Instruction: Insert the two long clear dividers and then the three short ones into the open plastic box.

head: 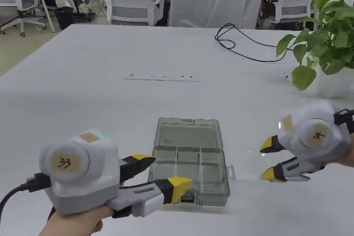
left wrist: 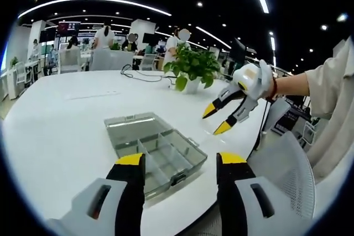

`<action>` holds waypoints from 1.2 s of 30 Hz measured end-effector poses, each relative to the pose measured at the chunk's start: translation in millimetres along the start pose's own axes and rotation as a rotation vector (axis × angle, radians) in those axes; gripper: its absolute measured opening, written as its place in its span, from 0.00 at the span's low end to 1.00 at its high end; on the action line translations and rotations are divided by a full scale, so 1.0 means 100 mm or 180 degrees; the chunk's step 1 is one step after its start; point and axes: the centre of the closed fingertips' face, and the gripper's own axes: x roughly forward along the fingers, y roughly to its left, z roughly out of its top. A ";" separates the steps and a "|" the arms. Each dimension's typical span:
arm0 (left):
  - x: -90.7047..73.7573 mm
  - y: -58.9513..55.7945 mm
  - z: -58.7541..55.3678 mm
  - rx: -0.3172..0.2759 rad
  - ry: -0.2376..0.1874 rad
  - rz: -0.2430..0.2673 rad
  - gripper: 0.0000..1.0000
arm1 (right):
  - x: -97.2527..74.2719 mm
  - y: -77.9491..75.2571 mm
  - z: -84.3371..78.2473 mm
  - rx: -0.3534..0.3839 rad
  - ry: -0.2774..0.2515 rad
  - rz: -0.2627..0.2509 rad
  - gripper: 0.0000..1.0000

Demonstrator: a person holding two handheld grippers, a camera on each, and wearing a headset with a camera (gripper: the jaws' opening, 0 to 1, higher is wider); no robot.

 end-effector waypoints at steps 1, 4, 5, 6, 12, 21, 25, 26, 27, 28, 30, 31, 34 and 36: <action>0.00 -0.01 0.00 -0.0025 -0.0011 -0.0026 0.47 | -0.01 0.00 0.07 -0.0031 -0.0049 -0.0030 0.32; 0.00 -0.05 0.02 -0.0140 -0.0047 -0.0089 0.45 | -0.02 0.03 0.25 -0.0102 -0.0182 -0.0021 0.32; 0.01 -0.05 0.02 -0.0160 -0.0059 -0.0096 0.44 | -0.02 0.04 0.30 -0.0111 -0.0208 -0.0017 0.32; 0.01 -0.06 0.03 -0.0181 -0.0068 -0.0105 0.44 | -0.02 0.05 0.34 -0.0128 -0.0232 -0.0023 0.32; 0.03 -0.10 0.05 -0.0331 -0.0126 -0.0165 0.38 | -0.03 0.12 0.69 -0.0277 -0.0460 -0.0049 0.32; 0.04 -0.16 0.07 -0.0525 -0.0175 -0.0249 0.31 | -0.07 0.24 1.06 -0.0417 -0.0715 -0.0056 0.32; 0.05 -0.17 0.06 -0.0614 -0.0188 -0.0286 0.26 | -0.09 0.29 1.18 -0.0480 -0.0805 -0.0038 0.32; 0.05 -0.18 0.06 -0.0637 -0.0193 -0.0298 0.25 | -0.09 0.30 1.20 -0.0490 -0.0818 -0.0033 0.32; 0.05 -0.18 0.07 -0.0661 -0.0199 -0.0309 0.24 | -0.09 0.31 1.22 -0.0501 -0.0831 -0.0028 0.32; 0.06 -0.19 0.07 -0.0704 -0.0204 -0.0327 0.23 | -0.10 0.33 1.25 -0.0529 -0.0855 -0.0026 0.32; 0.06 -0.19 0.06 -0.0754 -0.0198 -0.0348 0.20 | -0.11 0.35 1.29 -0.0551 -0.0886 -0.0021 0.32; 0.06 -0.19 0.06 -0.0771 -0.0201 -0.0350 0.19 | -0.11 0.36 1.31 -0.0564 -0.0902 -0.0020 0.32; 0.06 -0.19 0.06 -0.0821 -0.0219 -0.0394 0.15 | -0.13 0.37 1.37 -0.0596 -0.0954 -0.0021 0.32; 0.07 -0.17 0.05 -0.0829 -0.0214 -0.0383 0.14 | -0.13 0.39 1.40 -0.0610 -0.0975 0.0009 0.32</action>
